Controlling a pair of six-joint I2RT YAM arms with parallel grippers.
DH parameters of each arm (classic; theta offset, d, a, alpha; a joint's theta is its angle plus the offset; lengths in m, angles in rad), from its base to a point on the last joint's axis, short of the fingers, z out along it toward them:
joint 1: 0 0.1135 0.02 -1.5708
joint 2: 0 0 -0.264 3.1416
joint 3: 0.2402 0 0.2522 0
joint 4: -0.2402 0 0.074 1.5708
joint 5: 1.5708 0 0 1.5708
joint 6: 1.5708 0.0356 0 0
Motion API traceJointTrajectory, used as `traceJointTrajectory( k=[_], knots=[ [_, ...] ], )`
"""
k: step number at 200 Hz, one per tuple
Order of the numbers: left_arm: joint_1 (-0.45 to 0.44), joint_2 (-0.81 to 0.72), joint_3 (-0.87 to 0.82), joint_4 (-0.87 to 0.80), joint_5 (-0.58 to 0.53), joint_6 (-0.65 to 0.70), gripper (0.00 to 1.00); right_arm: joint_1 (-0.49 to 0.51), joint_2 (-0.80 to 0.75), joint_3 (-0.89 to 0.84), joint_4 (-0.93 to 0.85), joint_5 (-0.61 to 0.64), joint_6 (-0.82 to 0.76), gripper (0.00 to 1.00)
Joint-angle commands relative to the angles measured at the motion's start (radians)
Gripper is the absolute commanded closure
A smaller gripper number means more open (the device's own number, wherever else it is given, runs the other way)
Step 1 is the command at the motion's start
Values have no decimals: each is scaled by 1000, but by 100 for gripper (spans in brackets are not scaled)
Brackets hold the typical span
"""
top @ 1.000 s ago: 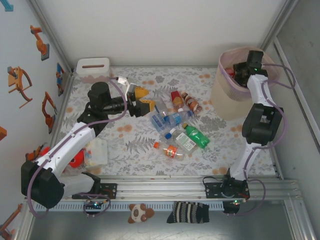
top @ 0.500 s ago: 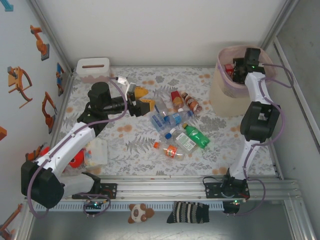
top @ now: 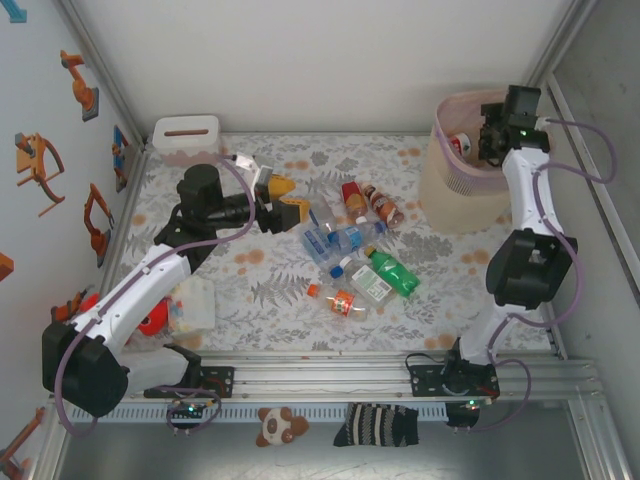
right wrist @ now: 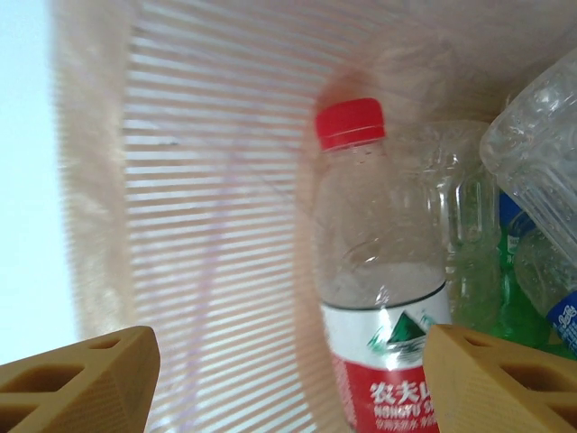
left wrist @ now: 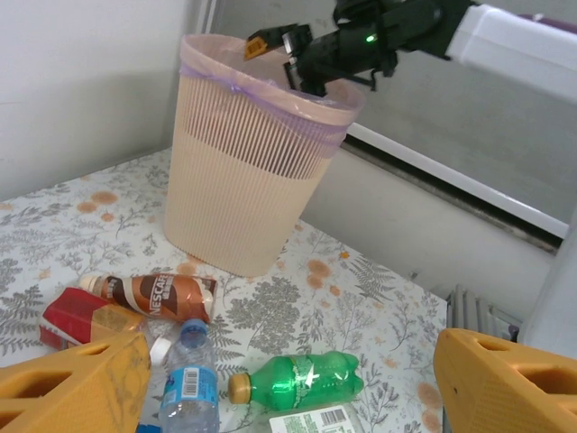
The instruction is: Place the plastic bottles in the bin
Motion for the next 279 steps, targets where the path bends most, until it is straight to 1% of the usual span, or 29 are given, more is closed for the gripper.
traceJointTrajectory(
  k=[1, 15, 36, 47, 80, 109, 118, 145, 157, 167, 187, 203, 220, 241, 279],
  knots=[
    [3, -1, 32, -43, -35, -7, 20, -1, -46, -17, -25, 32, -36, 25],
    [3, 10, 35, -54, -62, -23, 20, -1, -65, -19, -27, 31, -63, 25],
    [3, 35, 52, -84, -130, -66, 20, -1, -94, -19, -34, 30, -119, 25],
    [2, 57, 72, -123, -169, -91, 21, -1, -111, -21, -28, 21, -207, 26],
    [-9, 119, 117, -203, -291, -189, 22, -2, -156, -35, -25, -15, -404, 29],
    [-34, 176, 173, -322, -409, -265, 24, 4, -212, -48, -74, 25, -519, 30],
    [-45, 194, 191, -362, -462, -283, 24, 7, -236, -56, -86, 50, -550, 30],
    [-79, 253, 234, -456, -573, -355, 23, 14, -304, -105, -94, 97, -596, 30],
    [-94, 279, 246, -484, -633, -415, 24, 15, -331, -131, -91, 111, -604, 30],
    [-104, 311, 276, -548, -698, -492, 25, 14, -349, -151, -86, 120, -610, 30],
    [-127, 399, 358, -673, -759, -588, 29, 15, -373, -181, -81, 132, -617, 30],
    [-150, 468, 427, -768, -825, -654, 30, 15, -383, -198, -74, 132, -618, 29],
    [-164, 524, 469, -825, -849, -711, 30, 14, -391, -217, -61, 128, -616, 30],
    [-170, 566, 482, -827, -841, -781, 30, 14, -393, -229, -56, 128, -616, 30],
    [-182, 659, 554, -870, -825, -835, 30, 15, -403, -249, -45, 132, -616, 29]
  ],
)
